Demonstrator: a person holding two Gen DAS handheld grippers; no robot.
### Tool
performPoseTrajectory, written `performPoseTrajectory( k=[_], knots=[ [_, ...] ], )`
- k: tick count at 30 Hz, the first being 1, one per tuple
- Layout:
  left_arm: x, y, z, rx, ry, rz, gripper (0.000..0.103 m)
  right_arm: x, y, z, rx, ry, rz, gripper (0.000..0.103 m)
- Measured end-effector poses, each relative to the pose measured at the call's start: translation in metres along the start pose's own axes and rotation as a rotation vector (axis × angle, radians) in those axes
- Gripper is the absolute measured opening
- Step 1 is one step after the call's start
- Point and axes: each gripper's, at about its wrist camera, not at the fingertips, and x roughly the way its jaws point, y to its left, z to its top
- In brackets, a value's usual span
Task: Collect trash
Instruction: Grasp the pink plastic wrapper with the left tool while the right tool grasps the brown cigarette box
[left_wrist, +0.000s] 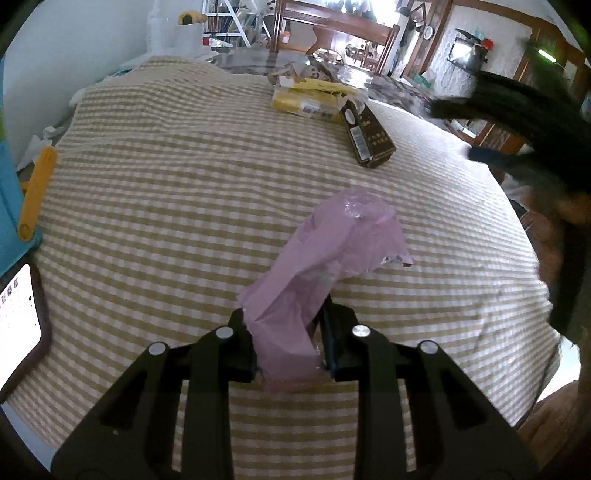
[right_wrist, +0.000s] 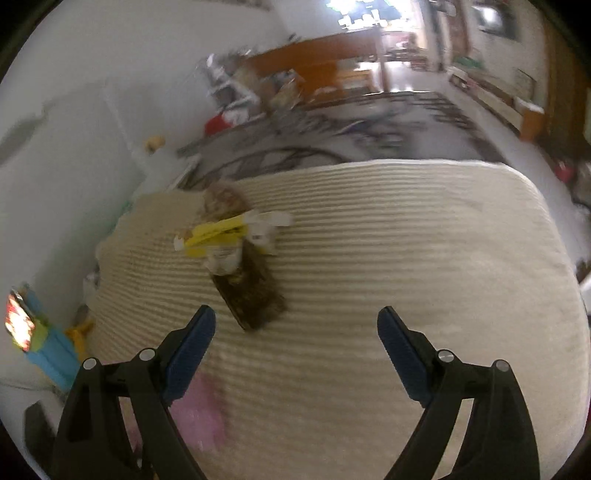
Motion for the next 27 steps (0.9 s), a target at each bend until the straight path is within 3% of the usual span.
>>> performPoseTrajectory(
  k=[8, 10, 11, 12, 15, 20, 27],
  knots=[
    [0.001, 0.007, 0.002, -0.019, -0.007, -0.019, 0.025, 0.063, 0.039, 0.016, -0.094, 0.094, -0.116, 0.086],
    [0.001, 0.008, 0.001, -0.02, -0.009, -0.022, 0.025, 0.071, 0.04, 0.014, -0.1, 0.116, -0.134, 0.076],
    [0.001, 0.008, 0.001, -0.02, -0.009, -0.022, 0.025, 0.075, 0.04, 0.012, -0.094, 0.131, -0.124, 0.058],
    [0.001, 0.008, 0.001, -0.018, -0.01, -0.022, 0.025, 0.075, 0.039, 0.011, -0.086, 0.128, -0.117, 0.057],
    [0.0, 0.007, 0.001, -0.015, -0.011, -0.02, 0.025, 0.064, 0.035, 0.007, -0.068, 0.107, -0.073, 0.048],
    [0.001, 0.007, 0.0, -0.011, -0.012, -0.016, 0.025, 0.027, 0.024, -0.007, -0.041, 0.088, 0.003, 0.048],
    [0.0, 0.002, -0.001, 0.0, -0.005, -0.002, 0.027, -0.044, -0.002, -0.064, -0.086, 0.073, 0.029, 0.048]
  ],
)
